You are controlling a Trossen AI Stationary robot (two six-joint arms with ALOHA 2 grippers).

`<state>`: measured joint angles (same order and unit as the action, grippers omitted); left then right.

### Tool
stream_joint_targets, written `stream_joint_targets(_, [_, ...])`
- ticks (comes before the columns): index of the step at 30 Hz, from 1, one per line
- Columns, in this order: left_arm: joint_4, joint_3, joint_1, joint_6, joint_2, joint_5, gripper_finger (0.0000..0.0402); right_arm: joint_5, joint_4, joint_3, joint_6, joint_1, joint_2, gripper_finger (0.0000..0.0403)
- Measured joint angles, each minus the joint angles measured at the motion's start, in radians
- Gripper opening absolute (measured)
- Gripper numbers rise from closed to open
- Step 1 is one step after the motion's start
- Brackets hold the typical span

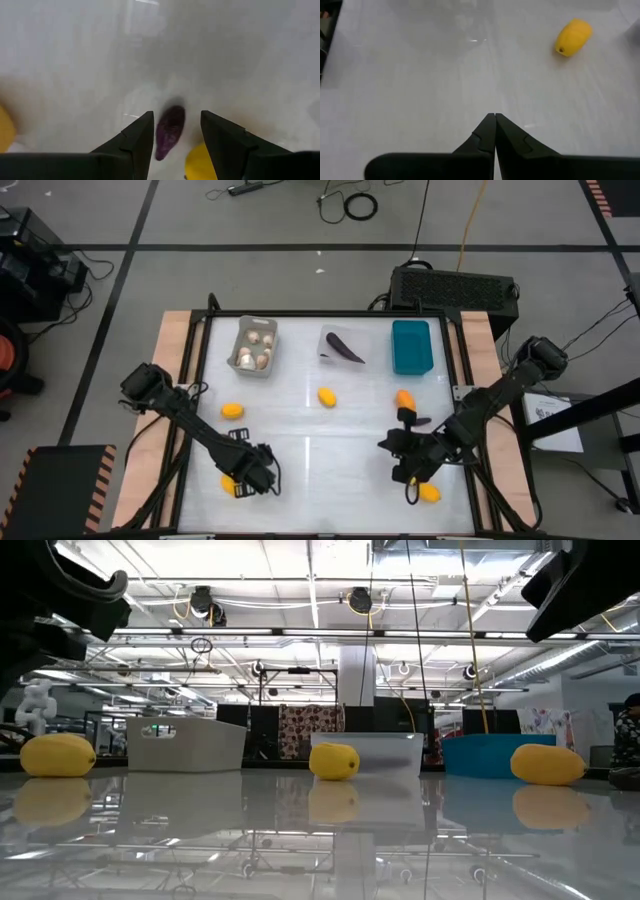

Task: Sort produce into baskets
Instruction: Put the eggplant into the transparent bin

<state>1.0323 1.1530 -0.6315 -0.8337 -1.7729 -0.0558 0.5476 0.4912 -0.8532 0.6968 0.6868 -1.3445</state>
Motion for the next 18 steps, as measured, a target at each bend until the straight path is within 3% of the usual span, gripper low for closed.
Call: stream_joint_targets(18, [0.006, 0.0, 0.001, 0.007, -0.041, -0.049, 0.0171, 0.001, -0.001, 0.0, 0.044, 0.022, 0.0, 0.0])
